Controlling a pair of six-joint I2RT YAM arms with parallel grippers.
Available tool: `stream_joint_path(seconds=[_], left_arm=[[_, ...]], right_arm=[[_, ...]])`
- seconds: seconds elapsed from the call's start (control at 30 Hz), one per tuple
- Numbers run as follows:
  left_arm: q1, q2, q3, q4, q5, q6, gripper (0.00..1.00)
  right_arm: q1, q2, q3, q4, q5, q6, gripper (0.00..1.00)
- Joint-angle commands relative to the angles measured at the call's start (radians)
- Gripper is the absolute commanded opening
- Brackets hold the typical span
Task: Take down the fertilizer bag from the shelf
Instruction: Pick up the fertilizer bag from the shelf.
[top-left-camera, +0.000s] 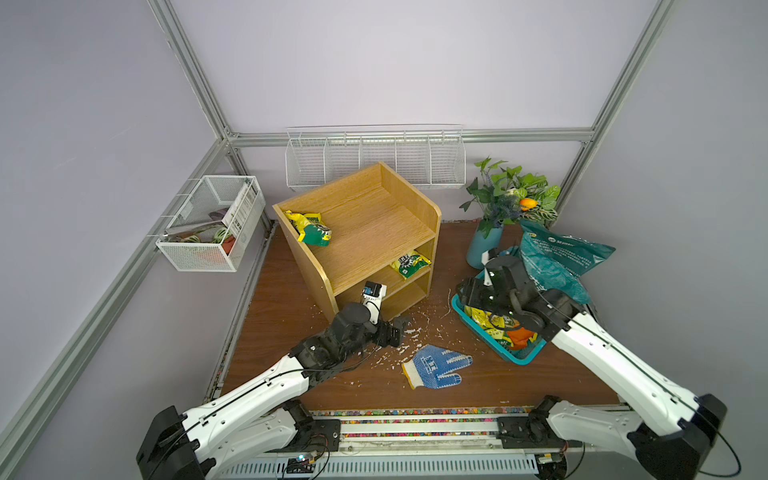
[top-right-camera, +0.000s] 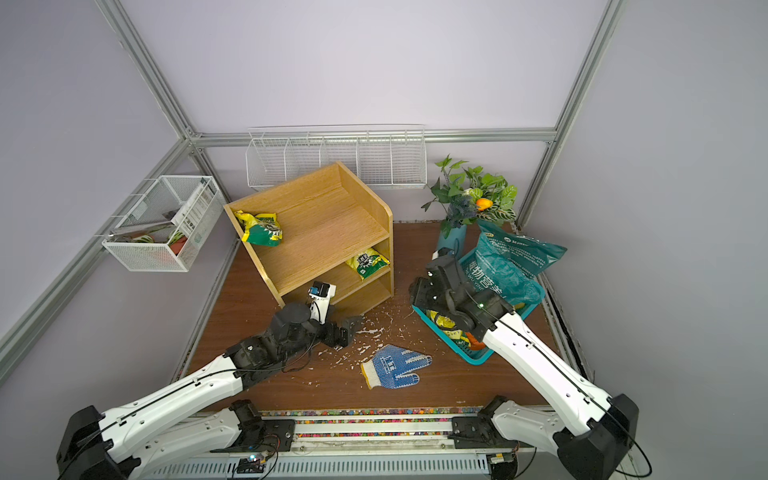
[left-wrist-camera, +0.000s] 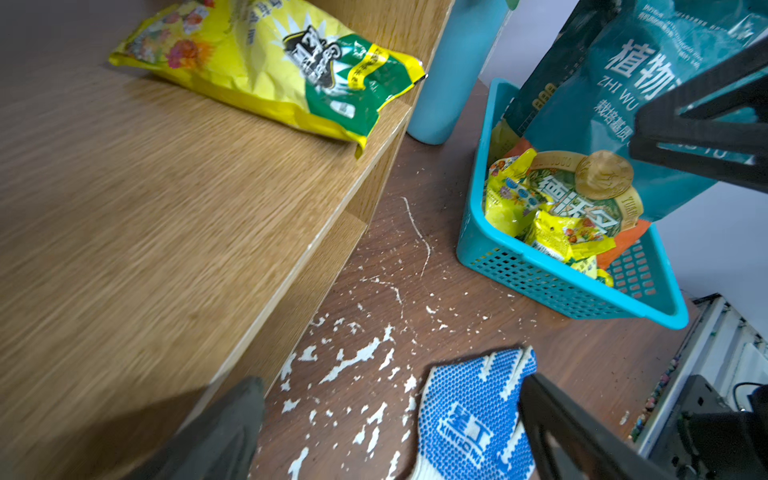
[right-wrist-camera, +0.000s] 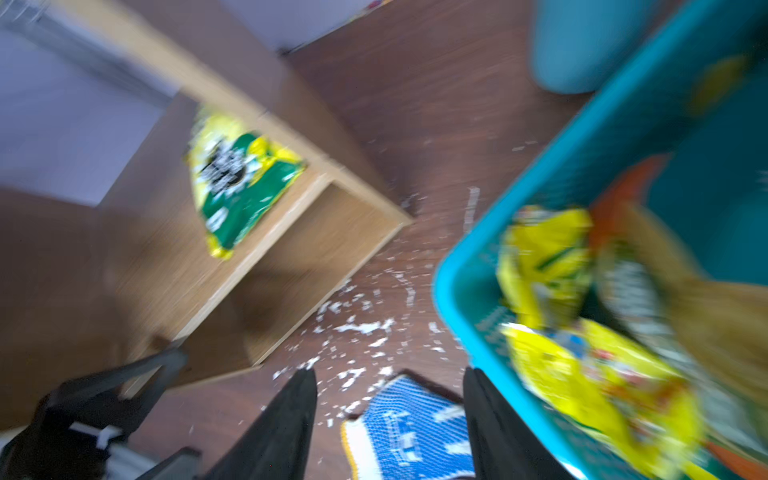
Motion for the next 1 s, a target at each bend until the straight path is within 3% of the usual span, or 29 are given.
stream_joint_path(seconds=[0.0,0.17,0.3,0.47,0.97], left_arm=[[-0.003,-0.049,-0.031,-0.065,-0.044,-0.013,1.00],[-0.003,-0.135,-0.073,-0.093,-0.087,-0.032,1.00],[-0.004,-0.178,-0.095,-0.105,-0.111,-0.046,1.00],[-0.003,-0.185,-0.099,-0.107,-0.115,-0.047,1.00],[-0.003,-0.171,-0.101,-0.064,-0.115,-0.042,1.00]], right_arm=[[0.044,0.069,-0.064,0.279,-0.064,0.036,0.60],[0.077,0.206,-0.089,0.620,-0.113,0.117,0.57],[0.106,0.335,-0.015,0.723,-0.140,0.126,0.56],[0.124,0.437,0.061,0.744,-0.099,0.131,0.55],[0.151,0.540,0.104,0.657,0.059,0.122,0.52]])
